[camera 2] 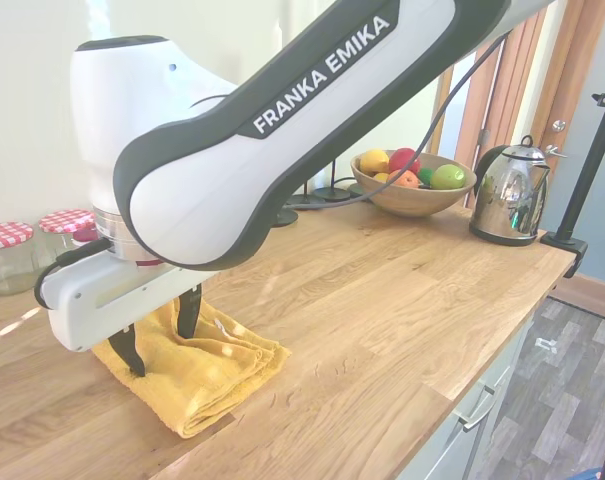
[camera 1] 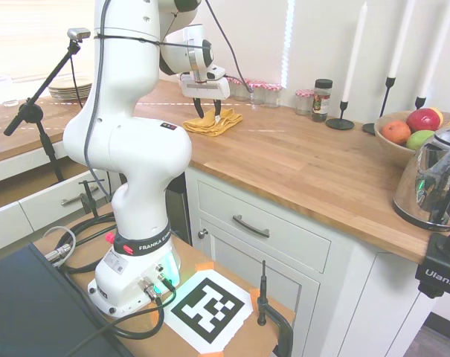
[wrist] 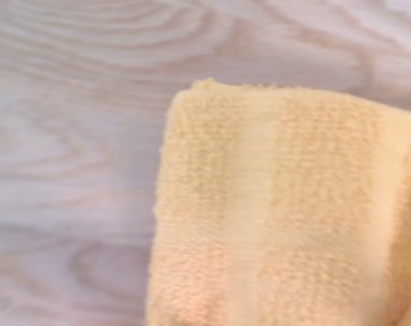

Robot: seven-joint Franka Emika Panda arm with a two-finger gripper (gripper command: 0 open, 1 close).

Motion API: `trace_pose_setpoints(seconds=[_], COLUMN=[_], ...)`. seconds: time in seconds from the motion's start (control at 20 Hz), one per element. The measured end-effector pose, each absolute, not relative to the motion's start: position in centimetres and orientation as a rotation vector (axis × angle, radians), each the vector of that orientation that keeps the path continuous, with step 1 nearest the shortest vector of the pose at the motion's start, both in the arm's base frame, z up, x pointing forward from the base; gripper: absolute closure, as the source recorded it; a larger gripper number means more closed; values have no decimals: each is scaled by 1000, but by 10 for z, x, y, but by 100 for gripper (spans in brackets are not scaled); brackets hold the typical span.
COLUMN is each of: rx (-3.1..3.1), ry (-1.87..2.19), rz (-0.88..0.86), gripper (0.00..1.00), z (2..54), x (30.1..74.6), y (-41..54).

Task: Wipe the counter

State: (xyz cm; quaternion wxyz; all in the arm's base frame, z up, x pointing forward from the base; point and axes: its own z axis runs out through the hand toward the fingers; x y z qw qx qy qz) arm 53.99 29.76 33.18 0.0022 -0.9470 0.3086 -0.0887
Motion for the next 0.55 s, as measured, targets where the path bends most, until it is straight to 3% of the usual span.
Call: trace_pose_setpoints(seconds=[0.55], rx=[-2942], ry=[944], rz=[-319], gripper=[0], z=[352], x=[494], y=[279])
